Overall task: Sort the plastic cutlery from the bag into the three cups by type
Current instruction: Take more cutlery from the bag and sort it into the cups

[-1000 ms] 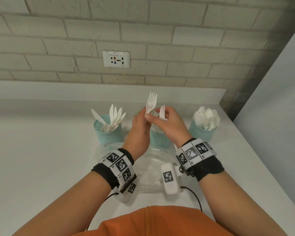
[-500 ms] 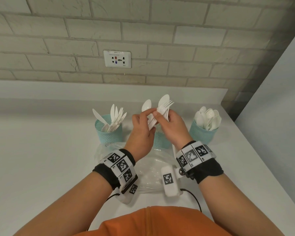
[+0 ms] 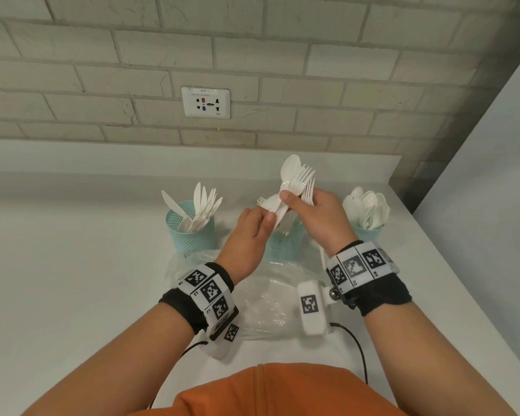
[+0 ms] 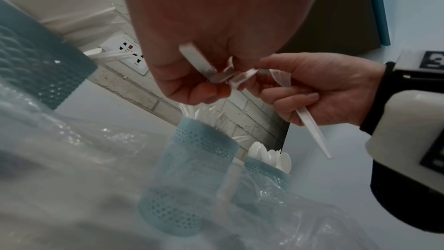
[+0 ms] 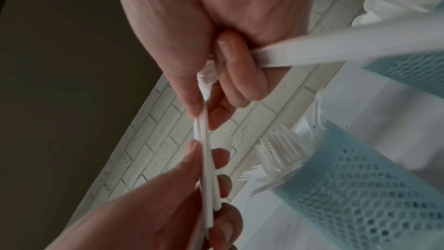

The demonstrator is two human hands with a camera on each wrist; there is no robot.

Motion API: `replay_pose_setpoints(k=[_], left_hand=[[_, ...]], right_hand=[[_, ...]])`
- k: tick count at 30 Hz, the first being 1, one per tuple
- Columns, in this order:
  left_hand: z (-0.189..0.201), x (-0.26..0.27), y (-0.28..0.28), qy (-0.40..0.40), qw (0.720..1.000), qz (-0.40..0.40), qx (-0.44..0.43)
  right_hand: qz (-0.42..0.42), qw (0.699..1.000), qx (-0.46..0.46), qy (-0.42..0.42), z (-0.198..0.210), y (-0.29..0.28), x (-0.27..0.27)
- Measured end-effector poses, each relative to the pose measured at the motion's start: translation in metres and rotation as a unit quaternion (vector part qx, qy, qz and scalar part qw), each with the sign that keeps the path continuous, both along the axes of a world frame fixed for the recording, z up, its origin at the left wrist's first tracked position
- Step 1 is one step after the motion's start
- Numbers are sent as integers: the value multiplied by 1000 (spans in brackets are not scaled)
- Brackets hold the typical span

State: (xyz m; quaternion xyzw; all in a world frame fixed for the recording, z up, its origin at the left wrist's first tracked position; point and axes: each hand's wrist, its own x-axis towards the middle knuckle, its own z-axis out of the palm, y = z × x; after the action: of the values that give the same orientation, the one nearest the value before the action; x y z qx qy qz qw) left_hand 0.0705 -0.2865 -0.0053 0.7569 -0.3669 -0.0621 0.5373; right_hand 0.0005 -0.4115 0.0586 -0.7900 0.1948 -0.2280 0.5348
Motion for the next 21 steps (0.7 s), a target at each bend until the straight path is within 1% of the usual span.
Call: replay_pose_setpoints(k=[6,10,17,21], left_hand=[[5,-2,1,8,1000,15,-3],[10,-6,1,61,998,9,-14],[19,-11,3,85,994,26,-64],[20,-7,5,121,988,23,-88]], right_hand=[[-4,999,39,-5,0,3,0],[-1,998,55,-3,3,5,-1],[27,996,79,-9,20,2,-9],[22,997,72,-19,28,-4,-13]])
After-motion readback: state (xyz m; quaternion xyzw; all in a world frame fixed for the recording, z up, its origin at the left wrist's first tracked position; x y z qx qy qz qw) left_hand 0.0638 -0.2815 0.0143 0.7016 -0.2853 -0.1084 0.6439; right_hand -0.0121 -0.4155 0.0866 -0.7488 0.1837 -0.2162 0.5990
